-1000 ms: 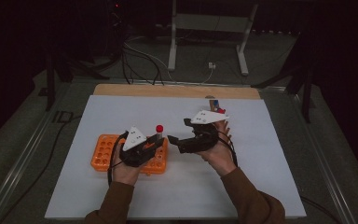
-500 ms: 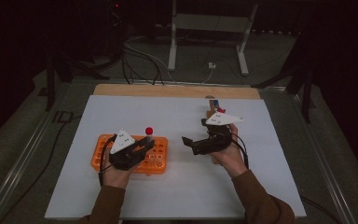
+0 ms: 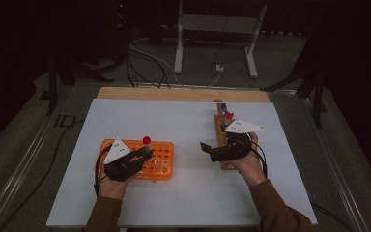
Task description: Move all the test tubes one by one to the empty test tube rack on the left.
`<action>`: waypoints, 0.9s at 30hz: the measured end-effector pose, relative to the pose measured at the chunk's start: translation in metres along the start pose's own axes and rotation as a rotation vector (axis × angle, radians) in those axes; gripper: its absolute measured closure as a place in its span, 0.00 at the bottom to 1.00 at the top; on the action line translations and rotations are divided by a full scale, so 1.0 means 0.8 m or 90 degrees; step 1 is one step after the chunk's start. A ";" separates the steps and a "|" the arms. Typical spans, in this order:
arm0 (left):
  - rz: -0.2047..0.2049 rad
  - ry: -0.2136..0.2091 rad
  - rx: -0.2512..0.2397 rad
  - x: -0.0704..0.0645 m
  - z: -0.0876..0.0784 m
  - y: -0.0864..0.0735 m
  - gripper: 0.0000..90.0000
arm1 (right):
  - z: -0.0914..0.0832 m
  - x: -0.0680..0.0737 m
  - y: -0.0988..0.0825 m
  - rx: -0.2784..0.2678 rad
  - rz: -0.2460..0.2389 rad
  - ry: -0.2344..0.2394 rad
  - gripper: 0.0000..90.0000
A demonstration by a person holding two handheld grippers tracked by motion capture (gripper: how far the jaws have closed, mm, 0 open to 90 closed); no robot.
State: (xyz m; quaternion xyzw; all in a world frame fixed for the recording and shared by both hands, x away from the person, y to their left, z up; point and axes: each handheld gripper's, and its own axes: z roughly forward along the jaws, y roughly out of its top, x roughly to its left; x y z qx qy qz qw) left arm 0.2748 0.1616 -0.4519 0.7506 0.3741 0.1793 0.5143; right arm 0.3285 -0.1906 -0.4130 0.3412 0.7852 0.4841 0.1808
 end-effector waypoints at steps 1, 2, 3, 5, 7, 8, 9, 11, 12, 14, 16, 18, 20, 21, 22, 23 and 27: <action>0.000 0.001 0.001 0.000 -0.001 -0.001 0.83 | -0.002 -0.001 -0.001 -0.001 -0.002 -0.004 0.00; 0.000 0.001 0.001 0.000 -0.001 -0.002 0.83 | -0.003 -0.001 -0.002 -0.002 -0.002 -0.006 0.00; 0.000 0.000 0.002 -0.001 -0.002 -0.003 0.83 | -0.005 -0.001 -0.003 -0.005 -0.004 -0.007 0.00; 0.001 0.002 0.004 -0.003 -0.003 -0.005 0.83 | -0.008 -0.002 -0.005 -0.006 -0.005 -0.011 0.00; 0.002 0.001 0.009 -0.004 -0.003 -0.008 0.83 | -0.010 -0.003 -0.007 -0.007 -0.006 -0.014 0.00; 0.002 0.000 0.011 -0.005 -0.003 -0.009 0.83 | -0.011 -0.003 -0.008 -0.008 -0.005 -0.014 0.00; 0.000 -0.001 0.012 -0.006 -0.003 -0.010 0.83 | -0.011 -0.004 -0.009 -0.007 -0.003 -0.013 0.00; 0.002 -0.001 0.014 -0.006 -0.004 -0.011 0.83 | -0.011 -0.005 -0.011 -0.006 -0.002 -0.014 0.00; -0.001 -0.002 0.012 -0.007 -0.004 -0.012 0.83 | -0.011 -0.005 -0.012 -0.006 0.000 -0.014 0.00; 0.001 -0.004 0.013 -0.007 -0.004 -0.014 0.83 | -0.011 -0.006 -0.014 -0.006 0.001 -0.015 0.00; 0.002 -0.008 0.019 -0.008 -0.003 -0.016 0.83 | -0.011 -0.006 -0.016 -0.005 0.005 -0.015 0.00; 0.008 -0.009 0.028 -0.009 -0.002 -0.019 0.83 | -0.011 -0.007 -0.018 -0.004 0.005 -0.014 0.00; 0.018 -0.005 0.040 -0.011 -0.001 -0.021 0.83 | -0.012 -0.007 -0.019 -0.004 0.005 -0.014 0.00; 0.022 -0.004 0.046 -0.012 -0.001 -0.022 0.83 | -0.012 -0.007 -0.019 -0.005 0.006 -0.013 0.00; 0.028 -0.002 0.053 -0.013 -0.001 -0.023 0.83 | -0.013 -0.007 -0.019 -0.006 0.007 -0.012 0.00; 0.031 -0.001 0.059 -0.014 0.000 -0.024 0.83 | -0.013 -0.007 -0.019 -0.006 0.009 -0.012 0.00; 0.060 0.012 0.094 -0.019 0.005 -0.027 0.83 | -0.014 -0.007 -0.021 -0.005 0.007 -0.010 0.00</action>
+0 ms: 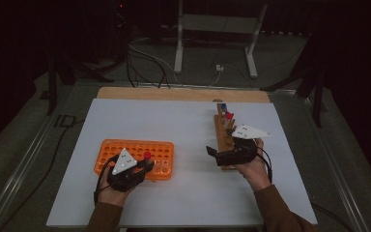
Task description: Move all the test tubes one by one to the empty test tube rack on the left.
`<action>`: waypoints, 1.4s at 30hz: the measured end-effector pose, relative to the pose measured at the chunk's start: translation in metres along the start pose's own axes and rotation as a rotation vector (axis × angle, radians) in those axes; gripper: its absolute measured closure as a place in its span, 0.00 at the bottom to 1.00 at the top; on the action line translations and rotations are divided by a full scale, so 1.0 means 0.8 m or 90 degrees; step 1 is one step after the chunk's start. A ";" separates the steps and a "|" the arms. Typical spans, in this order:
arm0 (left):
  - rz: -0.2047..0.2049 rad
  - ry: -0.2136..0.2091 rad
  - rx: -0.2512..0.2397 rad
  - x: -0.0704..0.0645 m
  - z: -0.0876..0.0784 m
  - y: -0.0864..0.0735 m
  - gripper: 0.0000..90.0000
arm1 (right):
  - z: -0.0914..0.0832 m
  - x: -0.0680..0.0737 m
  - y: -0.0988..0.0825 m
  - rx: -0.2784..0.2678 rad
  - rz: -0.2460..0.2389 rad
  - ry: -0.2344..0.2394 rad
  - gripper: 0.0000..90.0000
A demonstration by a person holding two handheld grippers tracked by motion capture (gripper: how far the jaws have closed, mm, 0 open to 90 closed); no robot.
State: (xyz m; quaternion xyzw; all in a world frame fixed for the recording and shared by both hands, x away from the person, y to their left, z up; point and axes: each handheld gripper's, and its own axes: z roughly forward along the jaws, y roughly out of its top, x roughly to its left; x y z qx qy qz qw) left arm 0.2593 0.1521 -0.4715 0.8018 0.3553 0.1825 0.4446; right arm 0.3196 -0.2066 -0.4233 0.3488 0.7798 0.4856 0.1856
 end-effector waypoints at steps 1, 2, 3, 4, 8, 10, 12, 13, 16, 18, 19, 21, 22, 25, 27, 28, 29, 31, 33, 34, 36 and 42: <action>0.005 0.002 0.008 0.000 0.001 -0.001 0.83 | 0.000 0.000 -0.001 0.000 0.000 0.001 0.00; 0.007 0.003 0.015 -0.001 0.003 -0.002 0.83 | 0.001 0.000 -0.001 0.001 -0.002 0.001 0.00; 0.011 0.004 0.024 -0.001 0.005 -0.003 0.83 | 0.001 0.001 -0.002 0.001 0.000 0.002 0.00; 0.016 0.005 0.032 -0.001 0.006 -0.004 0.83 | 0.001 0.001 -0.003 0.002 0.003 0.003 0.00; 0.027 0.013 0.052 -0.004 0.012 -0.006 0.84 | 0.001 0.000 -0.005 0.002 0.003 0.004 0.00; 0.030 0.016 0.056 -0.005 0.013 -0.006 0.84 | 0.002 0.000 -0.006 0.002 0.002 0.004 0.00; 0.032 0.016 0.060 -0.005 0.014 -0.006 0.84 | 0.002 0.001 -0.007 0.004 0.006 0.006 0.00; 0.031 0.016 0.061 -0.005 0.015 -0.007 0.84 | 0.002 0.001 -0.007 0.004 0.007 0.006 0.00; 0.029 0.014 0.063 -0.005 0.016 -0.008 0.84 | 0.003 0.001 -0.008 0.004 0.005 0.009 0.00; 0.029 0.013 0.063 -0.004 0.016 -0.008 0.84 | 0.004 0.001 -0.009 0.004 0.006 0.010 0.00; 0.029 0.013 0.063 -0.004 0.016 -0.009 0.83 | 0.004 0.001 -0.009 0.005 0.006 0.010 0.00; 0.029 0.013 0.063 -0.004 0.016 -0.009 0.83 | 0.004 0.002 -0.009 0.005 0.006 0.010 0.00; 0.029 0.013 0.062 -0.004 0.015 -0.009 0.83 | 0.004 0.002 -0.009 0.004 0.006 0.010 0.00; 0.023 0.011 0.061 -0.004 0.015 -0.009 0.79 | 0.004 0.002 -0.009 0.004 0.006 0.011 0.00; 0.024 0.009 0.062 -0.005 0.014 -0.009 0.74 | 0.004 0.002 -0.009 0.004 0.006 0.011 0.00; 0.025 0.006 0.060 -0.004 0.013 -0.008 0.71 | 0.004 0.001 -0.009 0.004 0.006 0.011 0.00; 0.022 0.001 0.057 -0.004 0.012 -0.008 0.68 | 0.004 0.001 -0.009 0.004 0.006 0.010 0.00; 0.019 -0.005 0.041 -0.003 0.007 -0.006 0.64 | 0.003 0.000 -0.009 0.003 0.005 0.009 0.00; 0.010 -0.010 0.021 0.000 0.001 -0.005 0.60 | 0.003 -0.001 -0.009 0.004 0.005 0.009 0.00; 0.003 -0.015 0.011 0.001 -0.002 -0.005 0.58 | 0.002 -0.001 -0.009 0.004 0.008 0.009 0.00; -0.006 -0.021 -0.007 0.004 -0.006 -0.005 0.54 | 0.002 -0.001 -0.009 0.003 0.008 0.007 0.00; -0.022 -0.036 -0.059 0.012 -0.020 -0.001 0.46 | 0.003 -0.003 -0.008 0.002 0.007 0.004 0.00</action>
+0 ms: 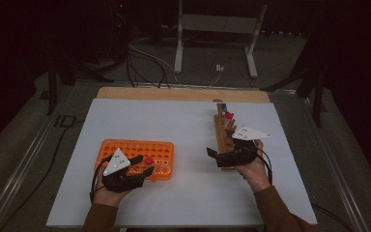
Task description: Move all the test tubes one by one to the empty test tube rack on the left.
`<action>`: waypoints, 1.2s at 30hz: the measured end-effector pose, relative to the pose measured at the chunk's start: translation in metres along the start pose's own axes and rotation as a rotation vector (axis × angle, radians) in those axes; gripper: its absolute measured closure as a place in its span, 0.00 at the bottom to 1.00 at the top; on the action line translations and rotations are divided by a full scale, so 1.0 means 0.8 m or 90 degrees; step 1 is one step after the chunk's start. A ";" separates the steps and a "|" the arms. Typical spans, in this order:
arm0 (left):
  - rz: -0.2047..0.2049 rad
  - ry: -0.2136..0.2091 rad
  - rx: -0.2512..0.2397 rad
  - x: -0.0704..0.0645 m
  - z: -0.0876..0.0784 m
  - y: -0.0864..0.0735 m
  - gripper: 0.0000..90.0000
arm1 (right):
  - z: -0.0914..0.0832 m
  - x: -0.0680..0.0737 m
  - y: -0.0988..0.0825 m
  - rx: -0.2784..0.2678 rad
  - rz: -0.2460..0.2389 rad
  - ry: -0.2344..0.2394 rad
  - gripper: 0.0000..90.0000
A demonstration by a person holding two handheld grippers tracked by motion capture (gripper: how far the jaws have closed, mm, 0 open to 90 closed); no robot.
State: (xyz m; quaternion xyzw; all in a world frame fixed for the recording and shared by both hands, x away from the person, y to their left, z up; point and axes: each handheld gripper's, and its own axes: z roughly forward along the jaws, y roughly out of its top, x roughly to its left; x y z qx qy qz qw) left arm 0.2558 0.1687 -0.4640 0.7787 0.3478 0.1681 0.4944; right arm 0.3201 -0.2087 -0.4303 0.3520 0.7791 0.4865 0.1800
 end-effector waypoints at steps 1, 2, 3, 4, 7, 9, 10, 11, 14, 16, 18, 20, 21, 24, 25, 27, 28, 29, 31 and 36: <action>-0.004 -0.002 -0.007 0.001 -0.002 0.001 0.44 | 0.000 0.000 0.000 -0.001 0.000 0.000 0.00; -0.010 -0.004 -0.015 0.003 -0.003 0.002 0.42 | 0.000 -0.001 0.000 -0.001 0.001 -0.001 0.00; -0.015 -0.003 -0.021 0.004 -0.005 0.002 0.39 | 0.001 -0.001 0.000 0.000 0.000 -0.003 0.00; -0.019 0.000 -0.026 0.005 -0.005 0.003 0.36 | 0.001 -0.001 0.000 0.000 -0.001 -0.004 0.00; -0.027 0.016 -0.040 0.008 -0.008 0.004 0.30 | 0.002 -0.002 0.001 -0.003 -0.002 -0.010 0.00; -0.031 0.028 -0.048 0.010 -0.009 0.005 0.24 | 0.002 -0.004 0.002 -0.006 -0.001 -0.013 0.00; -0.034 0.035 -0.051 0.011 -0.009 0.006 0.21 | 0.002 -0.005 0.003 -0.006 -0.001 -0.013 0.00; -0.040 0.042 -0.055 0.012 -0.009 0.006 0.19 | 0.002 -0.006 0.003 -0.006 -0.001 -0.014 0.00; -0.055 0.062 -0.067 0.016 -0.009 0.005 0.14 | 0.003 -0.009 0.006 -0.006 -0.005 -0.022 0.00; -0.066 0.070 -0.076 0.019 -0.009 0.005 0.09 | 0.005 -0.012 0.009 -0.007 -0.009 -0.029 0.01; -0.078 0.080 -0.081 0.022 -0.010 0.004 0.02 | 0.006 -0.017 0.012 -0.010 -0.007 -0.038 0.01; -0.088 0.092 -0.086 0.025 -0.012 0.003 0.01 | 0.009 -0.024 0.015 -0.010 -0.002 -0.045 0.01; -0.093 0.094 -0.087 0.027 -0.012 0.002 0.01 | 0.011 -0.028 0.016 -0.007 0.003 -0.050 0.01; -0.100 0.106 -0.093 0.029 -0.016 0.001 0.01 | 0.016 -0.042 0.016 0.001 0.018 -0.077 0.03; -0.099 0.112 -0.096 0.029 -0.017 0.001 0.01 | 0.018 -0.047 0.016 0.004 0.021 -0.085 0.03; -0.099 0.121 -0.101 0.030 -0.020 0.001 0.01 | 0.022 -0.057 0.015 0.007 0.036 -0.105 0.05; -0.099 0.124 -0.102 0.030 -0.020 0.001 0.01 | 0.023 -0.063 0.015 0.007 0.045 -0.111 0.06; -0.099 0.125 -0.103 0.030 -0.020 0.001 0.01 | 0.025 -0.068 0.015 0.009 0.051 -0.116 0.07; -0.101 0.125 -0.101 0.030 -0.020 0.001 0.01 | 0.031 -0.077 0.014 0.019 0.061 -0.128 0.09; -0.101 0.132 -0.099 0.029 -0.018 -0.001 0.01 | 0.045 -0.089 0.010 0.027 0.059 -0.154 0.38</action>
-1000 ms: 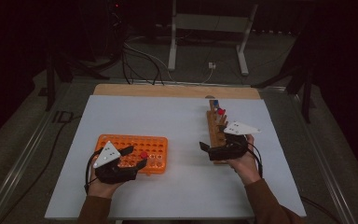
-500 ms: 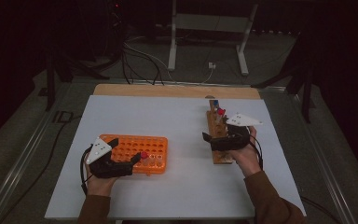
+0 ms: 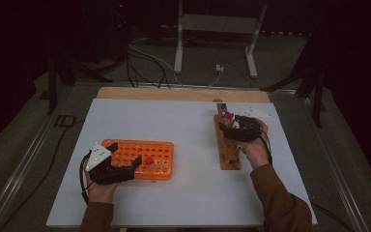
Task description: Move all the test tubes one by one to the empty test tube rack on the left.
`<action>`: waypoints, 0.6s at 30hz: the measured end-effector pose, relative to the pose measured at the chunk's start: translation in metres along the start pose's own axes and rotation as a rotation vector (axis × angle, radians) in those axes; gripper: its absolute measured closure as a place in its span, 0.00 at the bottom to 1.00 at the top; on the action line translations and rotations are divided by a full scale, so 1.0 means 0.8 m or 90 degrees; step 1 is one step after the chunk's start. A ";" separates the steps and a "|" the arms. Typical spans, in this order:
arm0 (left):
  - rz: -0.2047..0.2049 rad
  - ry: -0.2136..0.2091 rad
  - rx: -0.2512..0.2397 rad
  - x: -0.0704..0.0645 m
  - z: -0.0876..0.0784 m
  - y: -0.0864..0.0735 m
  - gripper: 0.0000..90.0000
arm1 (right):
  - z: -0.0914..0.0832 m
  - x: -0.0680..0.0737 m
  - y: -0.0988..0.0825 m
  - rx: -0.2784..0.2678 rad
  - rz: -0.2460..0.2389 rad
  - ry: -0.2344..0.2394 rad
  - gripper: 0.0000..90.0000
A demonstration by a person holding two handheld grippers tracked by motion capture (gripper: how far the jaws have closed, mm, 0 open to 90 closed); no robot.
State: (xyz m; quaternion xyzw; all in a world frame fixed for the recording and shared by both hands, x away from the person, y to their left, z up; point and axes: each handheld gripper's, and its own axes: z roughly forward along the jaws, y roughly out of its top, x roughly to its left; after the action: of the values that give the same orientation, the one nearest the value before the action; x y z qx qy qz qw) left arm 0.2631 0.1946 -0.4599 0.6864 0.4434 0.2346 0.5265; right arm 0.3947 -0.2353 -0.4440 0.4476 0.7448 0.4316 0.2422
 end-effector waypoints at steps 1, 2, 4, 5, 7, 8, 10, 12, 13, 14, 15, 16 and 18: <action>0.001 0.002 -0.001 0.000 0.000 0.000 0.01 | 0.003 -0.002 -0.001 0.003 0.000 -0.004 0.44; 0.003 0.005 -0.001 0.000 -0.001 0.000 0.01 | 0.007 -0.003 -0.003 0.007 0.007 -0.005 0.48; 0.002 0.007 -0.001 0.000 -0.001 0.000 0.01 | 0.013 -0.004 -0.004 0.012 0.012 -0.012 0.55; 0.002 0.007 -0.001 0.001 -0.001 -0.001 0.01 | 0.015 -0.005 -0.005 0.016 0.016 -0.015 0.58; 0.000 0.008 0.000 0.001 -0.001 -0.001 0.01 | 0.020 -0.005 -0.005 0.022 0.020 -0.019 0.63; 0.001 0.009 0.001 0.001 -0.001 -0.001 0.01 | 0.022 -0.006 -0.006 0.026 0.025 -0.025 0.66; 0.004 0.013 0.002 0.000 -0.001 -0.001 0.01 | 0.025 -0.008 -0.007 0.023 0.040 -0.024 0.69; 0.008 0.015 0.005 -0.001 0.000 -0.001 0.01 | 0.025 -0.009 -0.007 0.019 0.045 -0.023 0.73; 0.008 0.014 0.006 -0.001 0.000 -0.002 0.01 | 0.026 -0.009 -0.007 0.019 0.044 -0.026 0.74; 0.009 0.014 0.007 -0.002 0.000 -0.002 0.01 | 0.025 -0.009 -0.007 0.018 0.045 -0.028 0.76; 0.010 0.014 0.008 -0.002 0.001 -0.002 0.01 | 0.025 -0.010 -0.007 0.016 0.045 -0.027 0.79; 0.012 0.015 0.008 -0.002 0.001 -0.002 0.01 | 0.025 -0.010 -0.007 0.014 0.047 -0.025 0.81; 0.013 0.015 0.009 -0.003 0.001 -0.002 0.01 | 0.023 -0.007 -0.006 0.009 0.039 -0.025 0.83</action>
State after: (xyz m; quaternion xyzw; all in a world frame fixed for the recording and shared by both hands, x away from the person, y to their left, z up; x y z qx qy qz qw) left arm 0.2621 0.1924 -0.4612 0.6917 0.4439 0.2451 0.5142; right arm 0.4089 -0.2338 -0.4577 0.4804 0.7289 0.4246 0.2400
